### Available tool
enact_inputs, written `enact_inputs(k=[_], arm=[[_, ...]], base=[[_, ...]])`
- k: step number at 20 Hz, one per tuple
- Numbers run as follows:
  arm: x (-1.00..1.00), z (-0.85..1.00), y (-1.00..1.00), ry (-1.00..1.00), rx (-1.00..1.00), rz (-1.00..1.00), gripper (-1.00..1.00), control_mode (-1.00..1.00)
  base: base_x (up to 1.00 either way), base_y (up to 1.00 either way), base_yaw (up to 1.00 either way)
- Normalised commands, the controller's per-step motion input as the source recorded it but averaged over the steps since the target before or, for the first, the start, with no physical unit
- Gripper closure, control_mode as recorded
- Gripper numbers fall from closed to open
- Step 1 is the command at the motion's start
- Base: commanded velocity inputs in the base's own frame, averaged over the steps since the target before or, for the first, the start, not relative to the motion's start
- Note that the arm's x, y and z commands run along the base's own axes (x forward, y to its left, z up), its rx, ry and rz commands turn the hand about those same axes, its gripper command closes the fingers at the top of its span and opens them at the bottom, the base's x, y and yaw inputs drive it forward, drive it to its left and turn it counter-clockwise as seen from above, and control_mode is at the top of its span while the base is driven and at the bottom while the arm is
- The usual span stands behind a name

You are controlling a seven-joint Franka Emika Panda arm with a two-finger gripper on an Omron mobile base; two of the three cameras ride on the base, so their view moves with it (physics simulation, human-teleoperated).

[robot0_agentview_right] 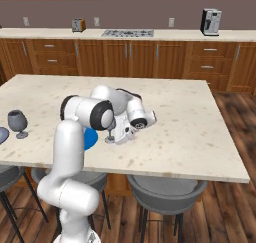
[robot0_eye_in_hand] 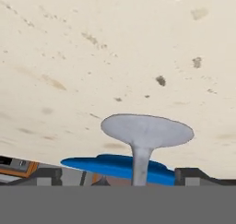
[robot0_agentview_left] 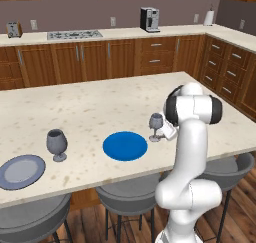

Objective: Retrieve the wine glasses from the counter and place one next to each plate.

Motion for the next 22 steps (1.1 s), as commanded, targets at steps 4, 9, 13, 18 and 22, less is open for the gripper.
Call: enact_inputs(k=[4,9,13,18,22], arm=[[-0.01,0.13,-0.24,0.01,0.0,-0.03,-1.0,-1.0],[-0.18,0.34,-0.43,0.0,0.0,-0.12,-1.0,-1.0],[-0.49,0.35,-0.46,0.0,0.02,-0.11,-1.0,-1.0],[-0.72,0.79,-0.06,-0.21,0.0,-0.05,-1.0,-1.0],[-0.78,1.0,0.02,-0.37,0.0,0.0,-1.0,-1.0]], base=[[0.0,0.0,0.0],[0.0,0.0,0.0],[0.0,0.0,0.0],[0.0,0.0,0.0],[0.0,0.0,0.0]])
